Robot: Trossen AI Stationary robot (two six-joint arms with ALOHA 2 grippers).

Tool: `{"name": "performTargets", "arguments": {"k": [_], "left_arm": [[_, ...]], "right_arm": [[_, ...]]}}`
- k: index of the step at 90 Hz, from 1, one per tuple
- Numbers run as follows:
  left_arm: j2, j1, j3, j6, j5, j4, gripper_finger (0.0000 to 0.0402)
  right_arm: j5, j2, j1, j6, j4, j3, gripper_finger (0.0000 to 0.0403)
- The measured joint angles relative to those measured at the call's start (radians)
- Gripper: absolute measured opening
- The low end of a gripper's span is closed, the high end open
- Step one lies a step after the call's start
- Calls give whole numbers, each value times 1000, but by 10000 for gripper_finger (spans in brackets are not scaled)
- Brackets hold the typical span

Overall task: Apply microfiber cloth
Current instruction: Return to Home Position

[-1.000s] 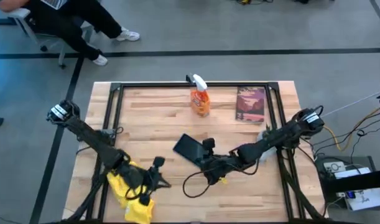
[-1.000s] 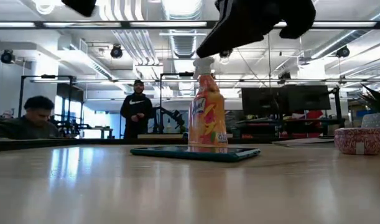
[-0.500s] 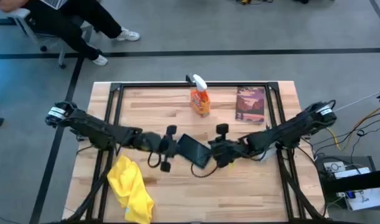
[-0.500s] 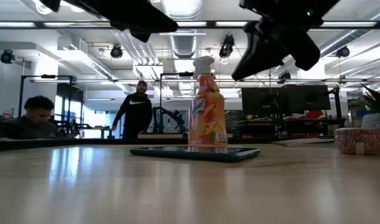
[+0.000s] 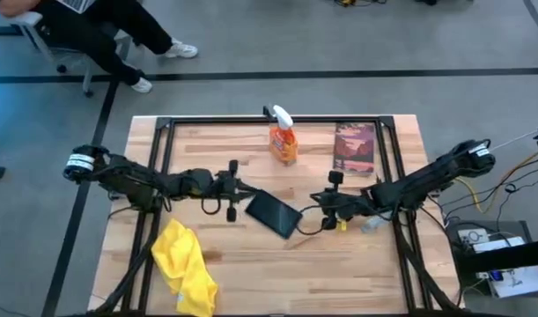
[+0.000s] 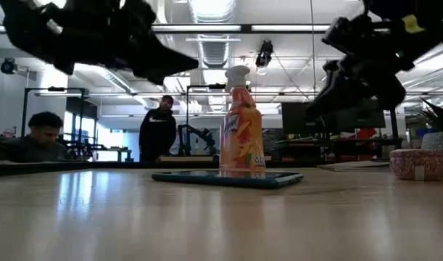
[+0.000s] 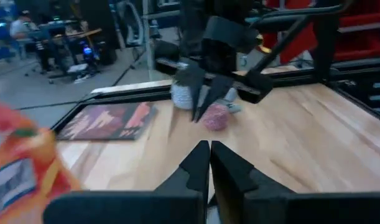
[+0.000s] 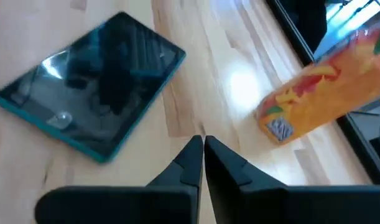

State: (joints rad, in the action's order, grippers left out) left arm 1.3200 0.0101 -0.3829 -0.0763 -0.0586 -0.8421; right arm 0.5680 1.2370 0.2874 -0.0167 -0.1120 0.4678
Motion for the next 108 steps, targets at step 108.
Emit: {"name": "performTargets", "arguments": {"k": [108], "left_arm": [[-793,-92,372,193,-30,281,0]], "right_arm": [[-85,-819,3,69,-93,-456,0]]}}
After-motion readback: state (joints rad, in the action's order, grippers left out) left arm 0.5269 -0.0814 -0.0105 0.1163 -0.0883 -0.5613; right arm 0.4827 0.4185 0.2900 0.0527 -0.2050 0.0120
